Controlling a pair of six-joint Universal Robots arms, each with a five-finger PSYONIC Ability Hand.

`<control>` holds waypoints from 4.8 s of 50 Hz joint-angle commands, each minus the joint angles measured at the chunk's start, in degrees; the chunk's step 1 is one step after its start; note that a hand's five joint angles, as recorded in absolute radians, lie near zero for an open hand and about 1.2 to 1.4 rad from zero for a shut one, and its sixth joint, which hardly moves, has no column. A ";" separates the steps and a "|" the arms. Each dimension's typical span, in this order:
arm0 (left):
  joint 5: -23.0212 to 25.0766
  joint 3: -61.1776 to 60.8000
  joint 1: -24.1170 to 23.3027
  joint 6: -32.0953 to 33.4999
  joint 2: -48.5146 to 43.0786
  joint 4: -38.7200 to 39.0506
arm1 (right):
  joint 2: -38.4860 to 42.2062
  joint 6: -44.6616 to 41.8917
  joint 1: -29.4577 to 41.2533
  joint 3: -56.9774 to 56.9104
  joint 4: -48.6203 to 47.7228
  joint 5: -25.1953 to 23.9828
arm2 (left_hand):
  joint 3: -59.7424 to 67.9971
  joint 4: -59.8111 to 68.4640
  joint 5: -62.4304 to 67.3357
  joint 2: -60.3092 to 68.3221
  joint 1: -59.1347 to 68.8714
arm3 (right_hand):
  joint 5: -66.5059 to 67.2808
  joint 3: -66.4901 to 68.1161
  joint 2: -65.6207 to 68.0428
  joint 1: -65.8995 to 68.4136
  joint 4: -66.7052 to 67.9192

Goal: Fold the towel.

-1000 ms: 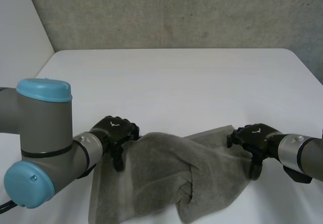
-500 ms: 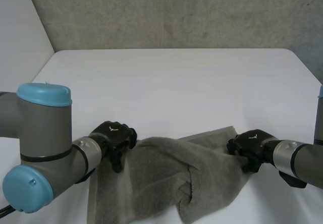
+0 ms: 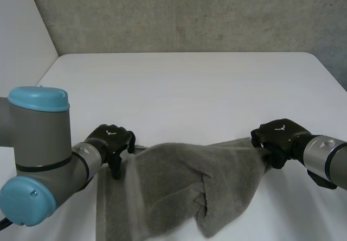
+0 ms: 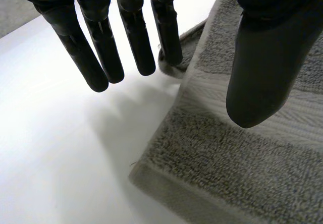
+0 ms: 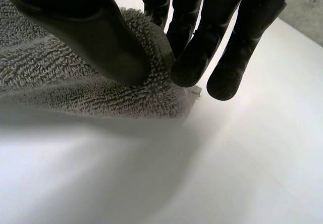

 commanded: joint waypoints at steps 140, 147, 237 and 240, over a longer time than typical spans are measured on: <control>-0.54 -27.28 7.79 -0.26 20.12 34.93 | 2.64 -11.10 15.11 -1.13 -12.75 7.07 | 41.03 40.73 31.68 41.32 41.12 | 3.77 3.47 6.44 5.01 3.65; -0.54 -30.46 7.44 2.72 20.21 37.21 | 4.75 -10.49 15.29 2.40 -15.73 7.34 | 41.03 40.73 31.68 41.32 41.12 | 3.77 3.47 6.44 5.01 3.65; -0.45 -30.20 11.04 4.22 18.62 40.91 | 19.95 2.88 4.74 -3.04 -29.19 4.26 | 41.03 40.73 31.68 41.32 41.12 | -41.25 -41.55 -38.58 -40.01 -41.37; -0.45 -30.20 10.96 4.22 18.62 40.91 | 20.74 2.87 5.09 -3.74 -29.28 4.26 | 41.03 40.73 31.68 41.32 41.12 | -40.25 -40.55 -37.58 -39.01 -40.37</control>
